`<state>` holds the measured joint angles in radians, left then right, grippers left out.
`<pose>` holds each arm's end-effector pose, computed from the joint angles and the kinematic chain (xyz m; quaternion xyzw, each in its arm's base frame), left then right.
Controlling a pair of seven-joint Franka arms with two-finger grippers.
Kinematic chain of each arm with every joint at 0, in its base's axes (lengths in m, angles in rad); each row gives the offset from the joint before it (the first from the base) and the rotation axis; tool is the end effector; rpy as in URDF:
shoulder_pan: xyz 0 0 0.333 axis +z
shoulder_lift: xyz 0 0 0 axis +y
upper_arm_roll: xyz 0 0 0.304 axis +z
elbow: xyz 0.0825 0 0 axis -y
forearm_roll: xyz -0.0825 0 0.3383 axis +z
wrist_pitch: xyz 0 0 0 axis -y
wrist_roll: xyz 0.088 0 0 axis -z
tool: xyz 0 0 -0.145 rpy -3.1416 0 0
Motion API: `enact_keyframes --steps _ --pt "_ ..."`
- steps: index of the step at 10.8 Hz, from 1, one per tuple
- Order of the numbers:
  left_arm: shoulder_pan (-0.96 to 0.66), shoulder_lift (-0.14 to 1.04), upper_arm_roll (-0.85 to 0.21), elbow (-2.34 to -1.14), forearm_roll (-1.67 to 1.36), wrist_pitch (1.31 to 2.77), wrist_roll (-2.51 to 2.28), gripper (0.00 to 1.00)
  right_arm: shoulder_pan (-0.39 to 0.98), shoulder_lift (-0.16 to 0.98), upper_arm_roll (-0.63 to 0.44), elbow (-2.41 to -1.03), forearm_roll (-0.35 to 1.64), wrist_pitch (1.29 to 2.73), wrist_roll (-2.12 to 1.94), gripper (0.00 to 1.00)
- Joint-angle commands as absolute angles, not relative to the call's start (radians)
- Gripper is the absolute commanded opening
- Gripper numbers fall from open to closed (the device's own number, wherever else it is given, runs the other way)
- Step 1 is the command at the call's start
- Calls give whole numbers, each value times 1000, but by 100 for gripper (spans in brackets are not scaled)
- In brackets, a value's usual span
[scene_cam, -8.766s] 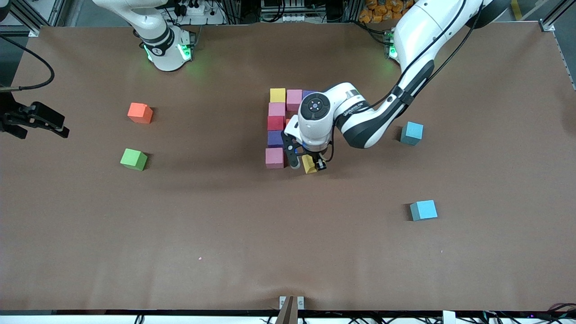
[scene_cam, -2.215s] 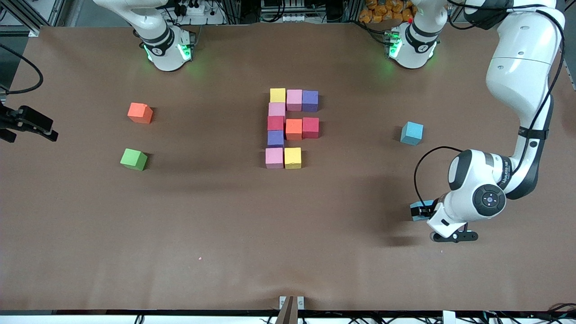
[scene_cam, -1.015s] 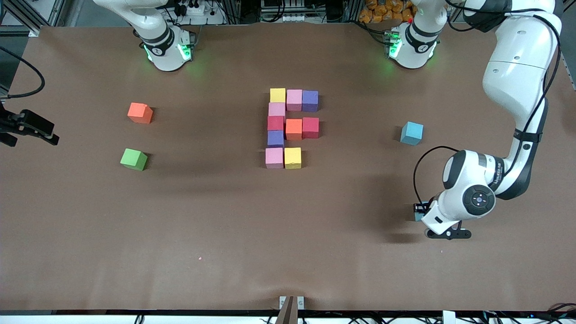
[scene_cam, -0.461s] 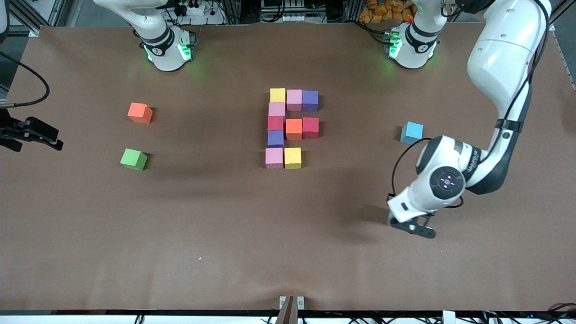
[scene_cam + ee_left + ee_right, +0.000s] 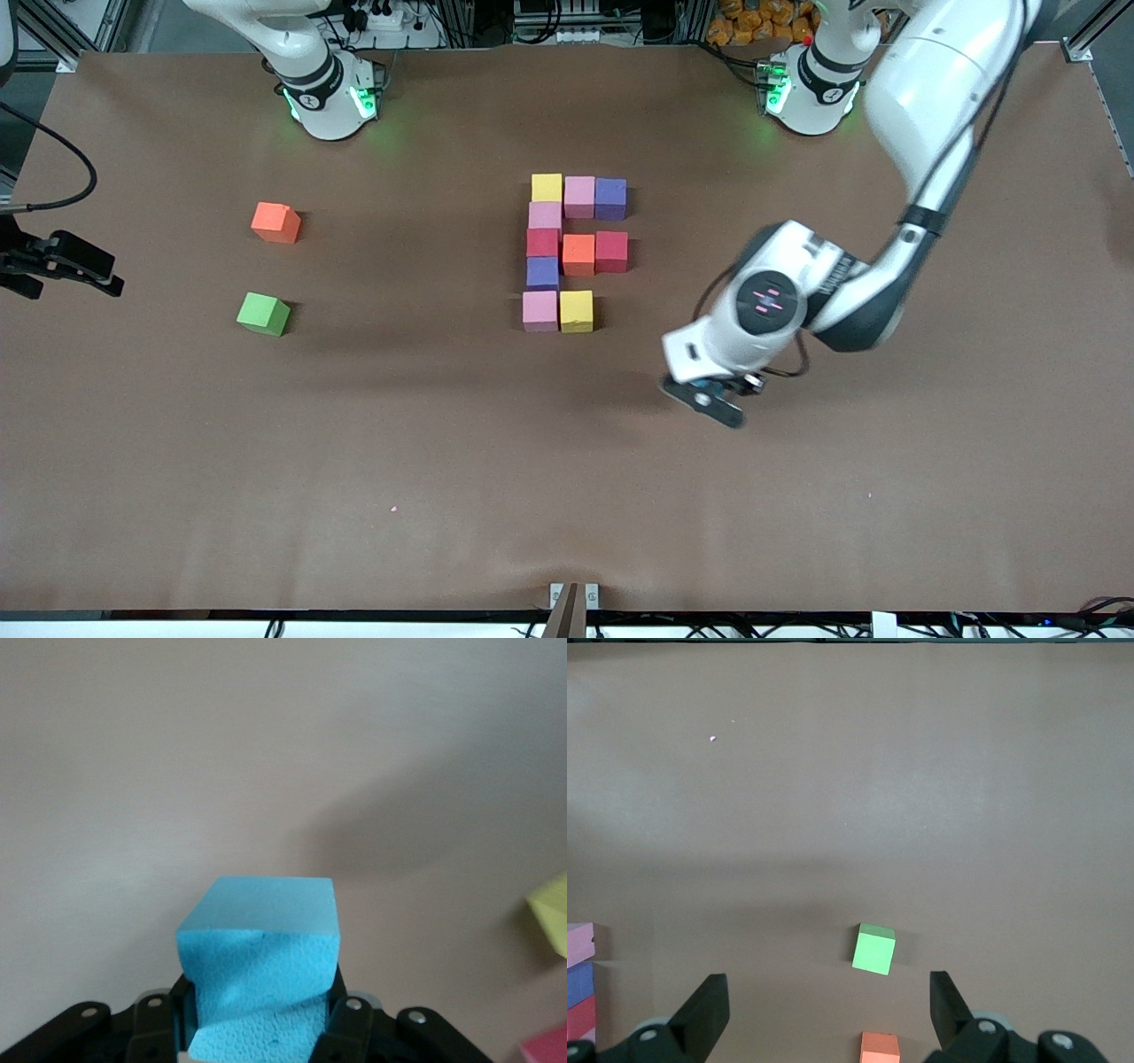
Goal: Arrange 11 blocks into digit 3
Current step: 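Carry the cyan cube with the left gripper to the yellow cube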
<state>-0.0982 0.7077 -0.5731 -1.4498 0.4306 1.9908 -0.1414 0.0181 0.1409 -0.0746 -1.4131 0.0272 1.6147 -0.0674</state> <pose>0.5750 -0.3263 0.2852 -0.9528 0.3024 0.0166 0.0202 0.5573 -0.0248 0.5714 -0.9995 -0.0058 -0.0310 0.0065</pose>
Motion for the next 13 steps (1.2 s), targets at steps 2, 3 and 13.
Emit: enact_keyframes --steps 2,3,13 --pt "-230 683 -563 -1477 531 1901 -109 0 12 140 -71 -1419 37 1621 -77 100" --pt "-239 684 -564 -1480 532 1885 -56 0 11 140 -71 -1420 37 1621 -77 100" --pt "-218 680 -583 -1721 593 2203 216 0 12 149 -71 -1419 32 1621 -77 100"
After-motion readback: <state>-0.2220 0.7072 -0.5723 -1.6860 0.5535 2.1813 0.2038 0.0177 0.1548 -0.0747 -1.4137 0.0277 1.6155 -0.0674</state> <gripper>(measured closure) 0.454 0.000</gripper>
